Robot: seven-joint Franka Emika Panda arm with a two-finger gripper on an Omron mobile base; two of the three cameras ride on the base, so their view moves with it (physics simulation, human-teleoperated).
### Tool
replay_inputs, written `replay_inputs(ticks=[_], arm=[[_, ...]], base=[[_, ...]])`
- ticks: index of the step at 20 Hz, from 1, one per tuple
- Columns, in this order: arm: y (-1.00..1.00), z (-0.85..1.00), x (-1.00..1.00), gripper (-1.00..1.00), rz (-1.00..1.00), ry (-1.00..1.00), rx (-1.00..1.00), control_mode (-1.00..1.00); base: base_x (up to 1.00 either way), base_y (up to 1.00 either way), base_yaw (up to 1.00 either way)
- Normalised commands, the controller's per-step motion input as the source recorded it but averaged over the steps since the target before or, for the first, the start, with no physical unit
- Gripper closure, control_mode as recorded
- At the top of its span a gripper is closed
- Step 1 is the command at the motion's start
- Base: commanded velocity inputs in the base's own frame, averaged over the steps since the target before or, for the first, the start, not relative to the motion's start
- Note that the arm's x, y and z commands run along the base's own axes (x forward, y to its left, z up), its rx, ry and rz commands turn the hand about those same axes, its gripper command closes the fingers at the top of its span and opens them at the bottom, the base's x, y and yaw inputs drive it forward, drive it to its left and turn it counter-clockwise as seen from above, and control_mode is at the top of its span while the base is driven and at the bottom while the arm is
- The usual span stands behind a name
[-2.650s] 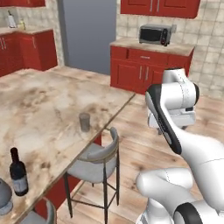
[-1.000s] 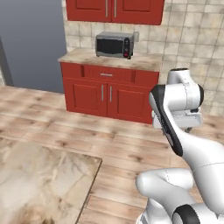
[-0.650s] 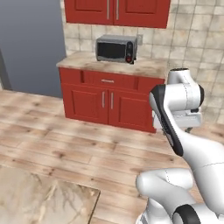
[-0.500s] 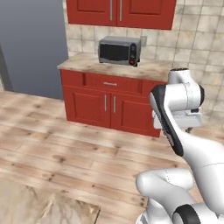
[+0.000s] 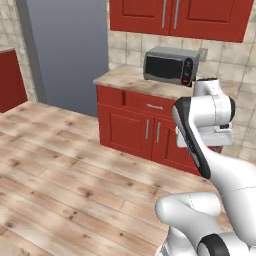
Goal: There is a wine glass and glass cup on the dining counter. Place the wine bottle next to the wine glass and the juice bottle next to the glass cup.
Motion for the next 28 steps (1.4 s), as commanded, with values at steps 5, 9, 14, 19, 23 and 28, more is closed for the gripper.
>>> replay_inputs(ticks=[5,9,14,19,23,28], arm=[[0.0,0.0,0.0,-1.0,0.0,0.0,0.0,1.0],[0.0,0.0,0.0,-1.0,0.0,0.0,0.0,1.0],[0.0,0.0,0.0,-1.0,0.0,0.0,0.0,1.0],[0.0,0.0,0.0,-1.0,0.0,0.0,0.0,1.0],[0.0,0.0,0.0,-1.0,0.0,0.0,0.0,1.0],[0.0,0.0,0.0,-1.0,0.0,0.0,0.0,1.0]], base=[[0.82,0.0,0.4],[0.8,0.0,0.42],[0.8,0.0,0.42],[0.82,0.0,0.4],[0.89,0.0,0.3],[0.94,0.0,0.21]])
